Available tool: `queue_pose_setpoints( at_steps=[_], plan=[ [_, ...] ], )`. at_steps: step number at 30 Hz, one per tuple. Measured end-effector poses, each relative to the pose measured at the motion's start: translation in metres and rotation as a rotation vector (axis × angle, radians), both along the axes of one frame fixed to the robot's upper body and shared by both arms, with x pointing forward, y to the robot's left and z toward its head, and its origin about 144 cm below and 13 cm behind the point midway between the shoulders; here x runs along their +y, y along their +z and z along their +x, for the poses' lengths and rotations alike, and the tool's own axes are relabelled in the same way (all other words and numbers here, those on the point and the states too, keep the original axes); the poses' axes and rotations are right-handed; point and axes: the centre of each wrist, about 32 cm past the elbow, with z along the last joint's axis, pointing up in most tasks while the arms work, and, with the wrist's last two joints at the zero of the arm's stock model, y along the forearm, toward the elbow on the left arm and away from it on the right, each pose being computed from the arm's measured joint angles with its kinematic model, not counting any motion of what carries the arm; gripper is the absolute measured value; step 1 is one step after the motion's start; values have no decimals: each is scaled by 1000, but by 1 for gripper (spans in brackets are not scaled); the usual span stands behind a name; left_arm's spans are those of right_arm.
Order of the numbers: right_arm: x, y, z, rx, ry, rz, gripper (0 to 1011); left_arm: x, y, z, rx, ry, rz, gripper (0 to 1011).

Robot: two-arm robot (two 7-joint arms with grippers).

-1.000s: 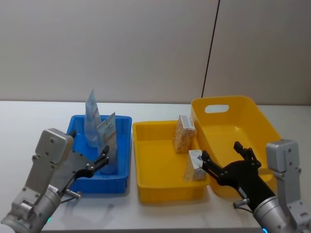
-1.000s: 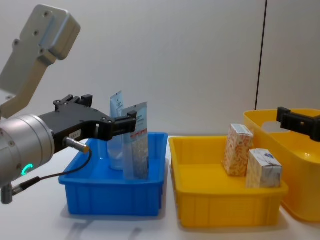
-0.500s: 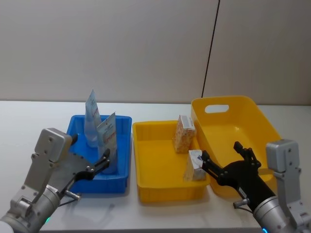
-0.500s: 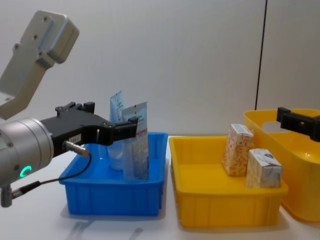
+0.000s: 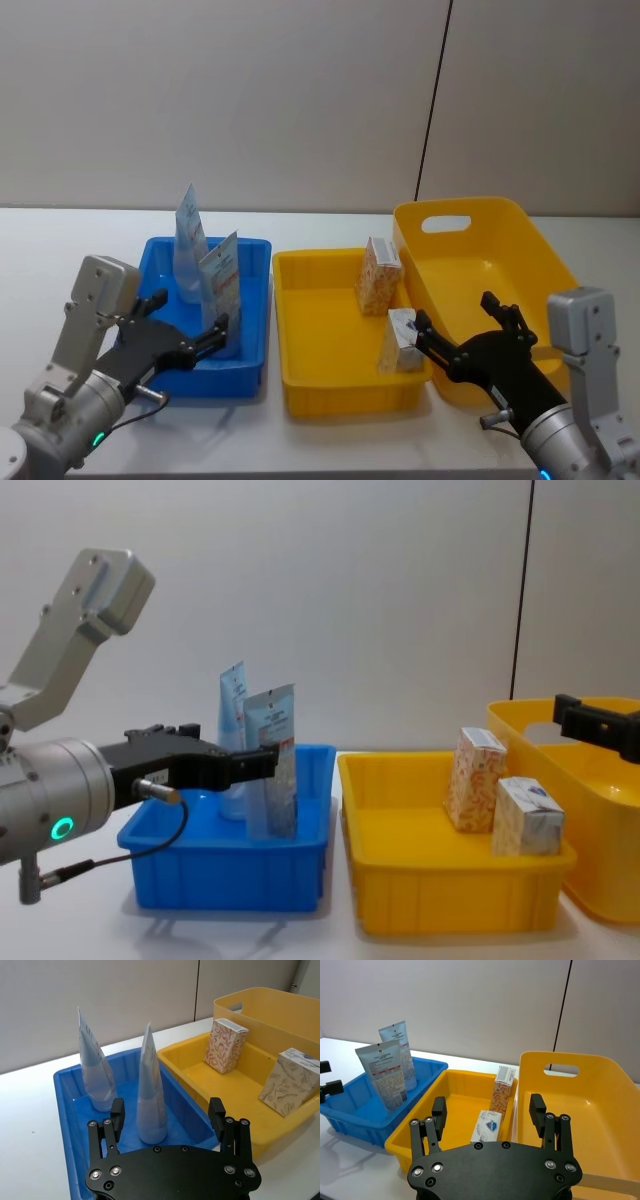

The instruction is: Bimanual collaborative sorting of washing and personal care products

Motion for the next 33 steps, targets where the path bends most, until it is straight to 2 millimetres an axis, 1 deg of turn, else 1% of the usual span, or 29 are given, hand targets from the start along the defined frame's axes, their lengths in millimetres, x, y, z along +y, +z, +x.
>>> queue_pose_setpoints(
  at_steps=[12,13,20,33],
  plan=[
    [0,0,0,0,0,0,1002,12,-8,34,54,-9,-63,1001],
    [0,0,0,0,0,0,1002,12,-8,34,54,-9,-63,1001],
    [0,0,0,0,0,0,1002,16,-11,52,65,-36,-93,1001],
    [0,0,0,0,0,0,1002,11,-16,83,81,-126,-139,1001]
  ],
)
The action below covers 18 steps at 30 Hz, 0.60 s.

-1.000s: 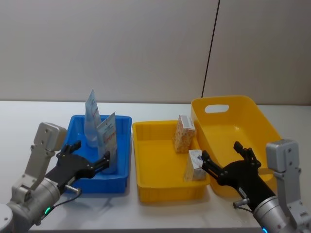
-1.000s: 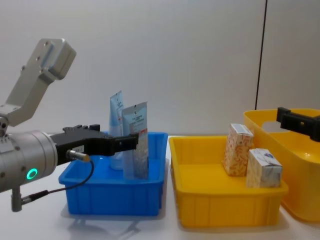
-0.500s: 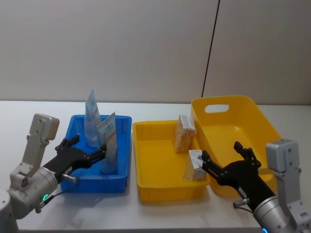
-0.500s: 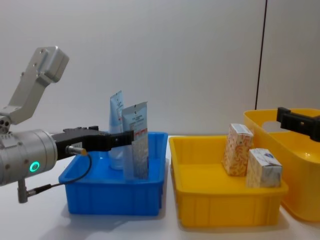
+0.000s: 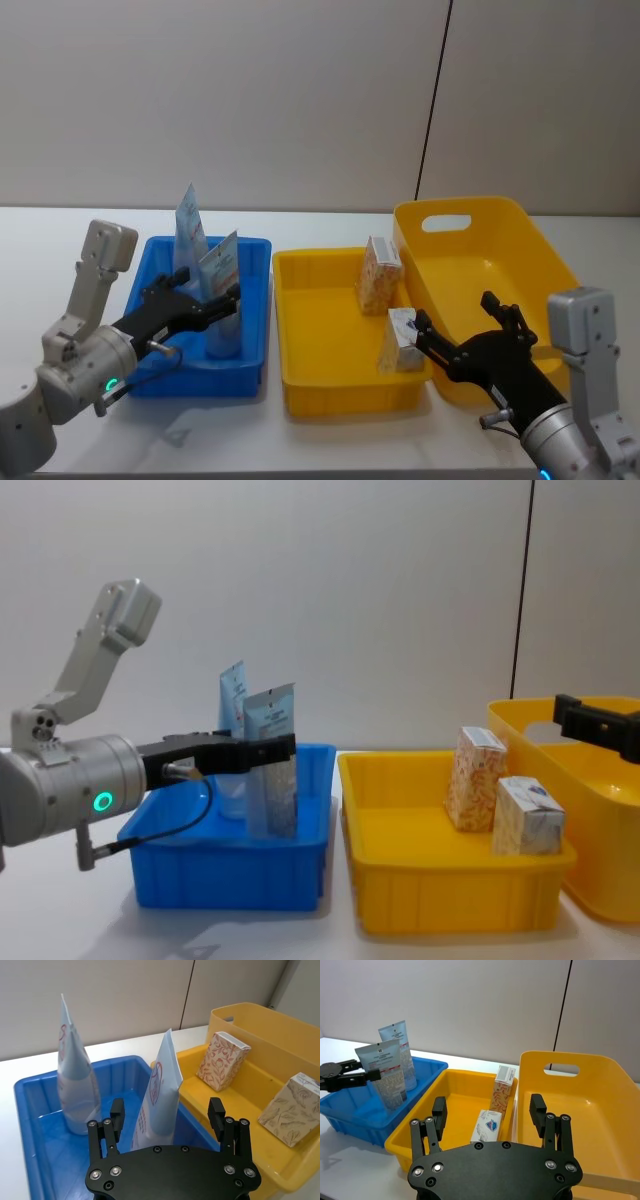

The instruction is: Bimanual collaborative sorting of washing and personal care products

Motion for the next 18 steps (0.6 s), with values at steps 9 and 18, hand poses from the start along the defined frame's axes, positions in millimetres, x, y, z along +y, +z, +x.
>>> queue_pose_setpoints(
  at_steps=[9,18],
  plan=[
    [0,0,0,0,0,0,1002,-6,-4,19,5,-34,-22,1001],
    [0,0,0,0,0,0,1002,-11,-7,32,7,-35,-32,1001]
  ],
)
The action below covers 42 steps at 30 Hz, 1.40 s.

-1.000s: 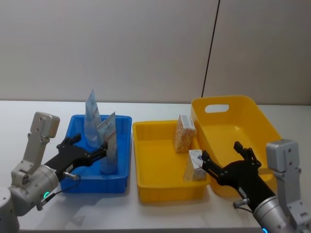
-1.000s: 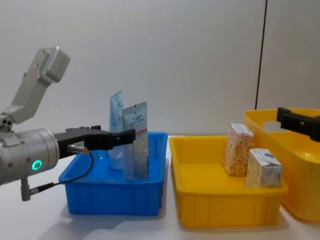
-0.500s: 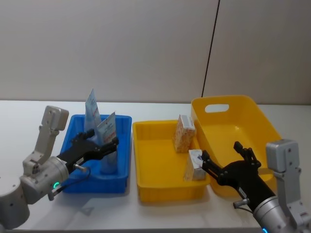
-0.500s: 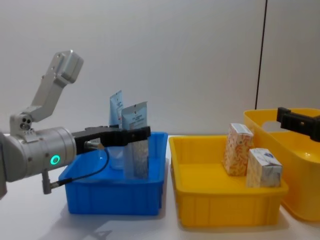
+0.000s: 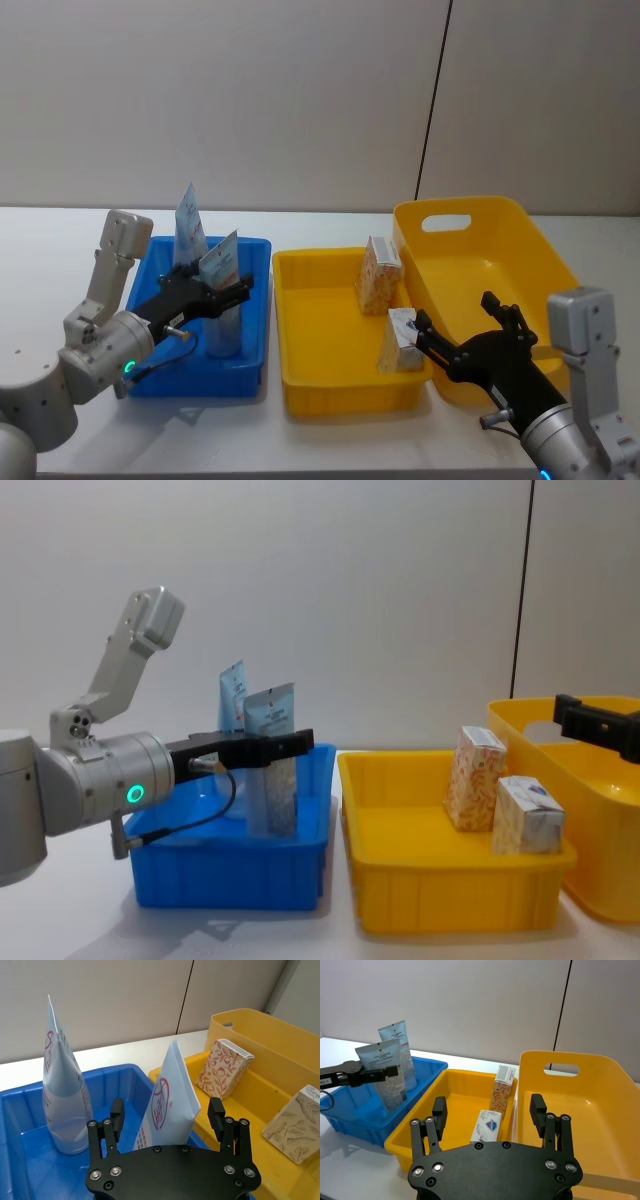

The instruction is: Bimanual collaborative sorting of washing and personal care products

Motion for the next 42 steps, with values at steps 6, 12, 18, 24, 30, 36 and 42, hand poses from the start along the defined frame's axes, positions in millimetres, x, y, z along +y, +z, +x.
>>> queue_pose_setpoints(
  at_steps=[6,12,18,24,30,36,42],
  plan=[
    [0,0,0,0,0,0,1002,-2,-1,4,0,-1,-1,1001],
    [0,0,0,0,0,0,1002,-3,-1,7,0,-2,-2,930],
    [0,0,0,0,0,0,1002,-4,-1,8,1,-3,-2,761],
    [0,0,0,0,0,0,1002,-5,-1,9,1,-4,-2,586],
    [0,0,0,0,0,0,1002,-5,-1,10,0,-4,-2,381],
    [0,0,0,0,0,0,1002,-5,-1,10,-1,-4,-2,259],
    [0,0,0,0,0,0,1002,-5,0,7,-11,-9,-8,227]
  ],
)
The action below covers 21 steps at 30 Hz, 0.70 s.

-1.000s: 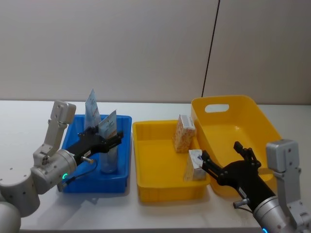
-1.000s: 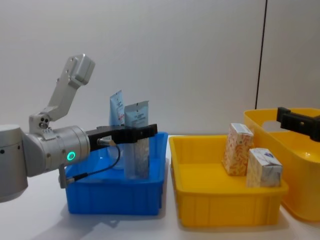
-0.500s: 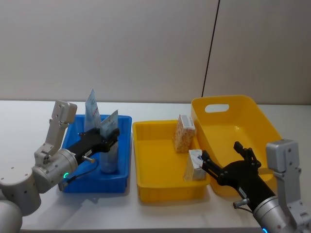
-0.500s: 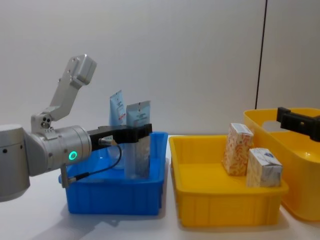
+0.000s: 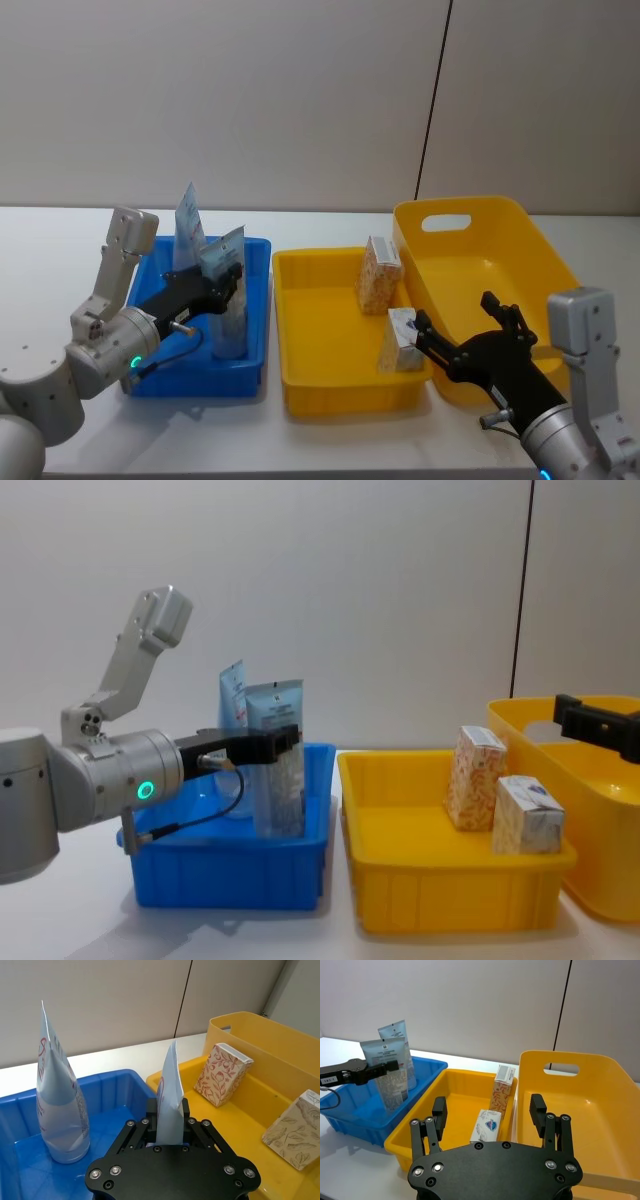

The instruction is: Bimanual collaborative sorting of washing and personal care products

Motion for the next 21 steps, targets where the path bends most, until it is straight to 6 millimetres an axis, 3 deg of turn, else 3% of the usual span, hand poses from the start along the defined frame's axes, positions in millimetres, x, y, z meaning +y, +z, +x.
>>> queue_pose_setpoints(
  at_steps=[13,21],
  plan=[
    [0,0,0,0,0,0,1002,8,18,-6,-59,1,-3,207],
    [0,0,0,0,0,0,1002,21,56,-9,-150,1,13,207]
  ],
)
